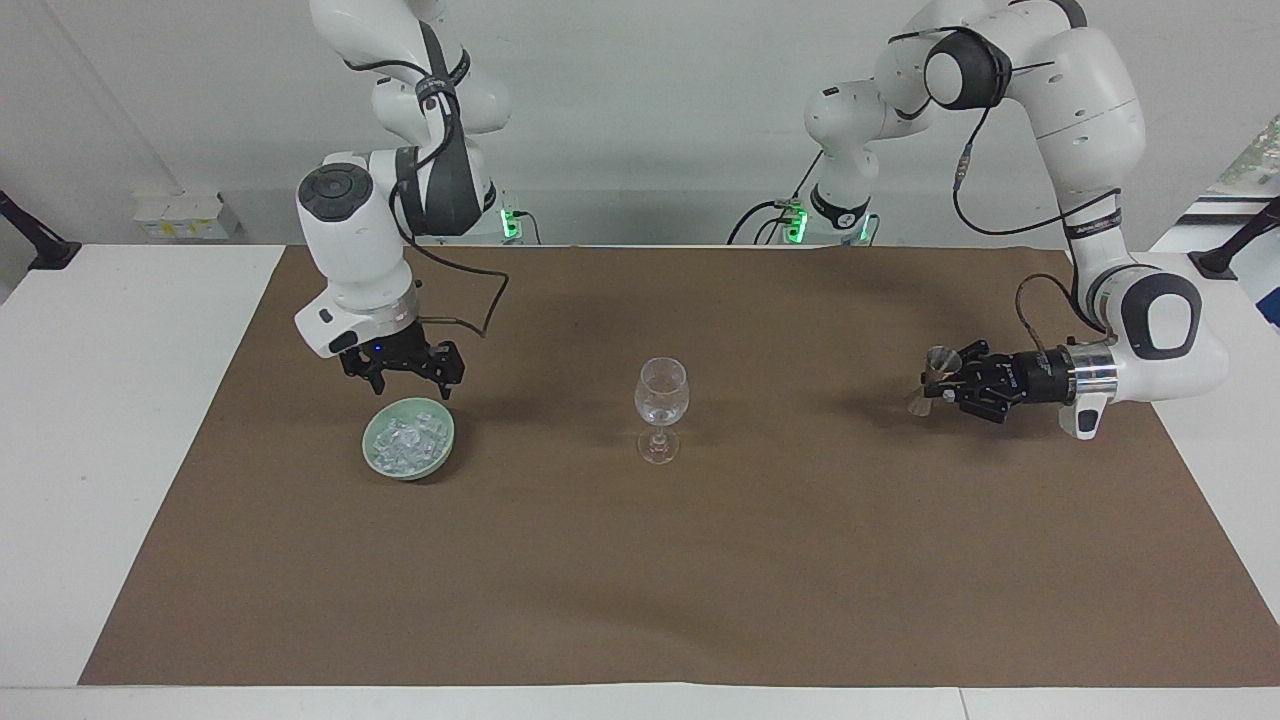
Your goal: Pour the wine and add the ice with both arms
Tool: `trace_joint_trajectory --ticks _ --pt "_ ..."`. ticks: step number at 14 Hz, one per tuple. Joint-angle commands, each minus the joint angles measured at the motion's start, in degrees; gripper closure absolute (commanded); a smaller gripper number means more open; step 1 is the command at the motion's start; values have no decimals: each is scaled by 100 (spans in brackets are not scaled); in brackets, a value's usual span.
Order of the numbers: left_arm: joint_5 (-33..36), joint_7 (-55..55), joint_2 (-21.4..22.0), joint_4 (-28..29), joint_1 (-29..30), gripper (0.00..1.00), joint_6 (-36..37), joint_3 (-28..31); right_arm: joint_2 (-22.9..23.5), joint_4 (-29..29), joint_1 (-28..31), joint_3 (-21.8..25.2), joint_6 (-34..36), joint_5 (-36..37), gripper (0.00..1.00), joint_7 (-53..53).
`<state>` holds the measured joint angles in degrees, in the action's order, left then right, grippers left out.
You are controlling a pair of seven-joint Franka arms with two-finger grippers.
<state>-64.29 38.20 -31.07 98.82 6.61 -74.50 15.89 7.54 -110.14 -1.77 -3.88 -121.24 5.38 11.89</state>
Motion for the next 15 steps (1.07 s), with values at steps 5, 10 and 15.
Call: trace_joint_trajectory --ticks 5,10,15 --pt "-277 -480 -294 32 60 100 67 28 274 -271 124 -78 -793 745 0 94" --pt "-286 -717 -461 32 78 100 58 37 310 -746 142 10 -1375 1158 3 111" --pt "-277 -840 -558 32 87 100 23 37 380 -834 159 28 -1446 1220 17 146"
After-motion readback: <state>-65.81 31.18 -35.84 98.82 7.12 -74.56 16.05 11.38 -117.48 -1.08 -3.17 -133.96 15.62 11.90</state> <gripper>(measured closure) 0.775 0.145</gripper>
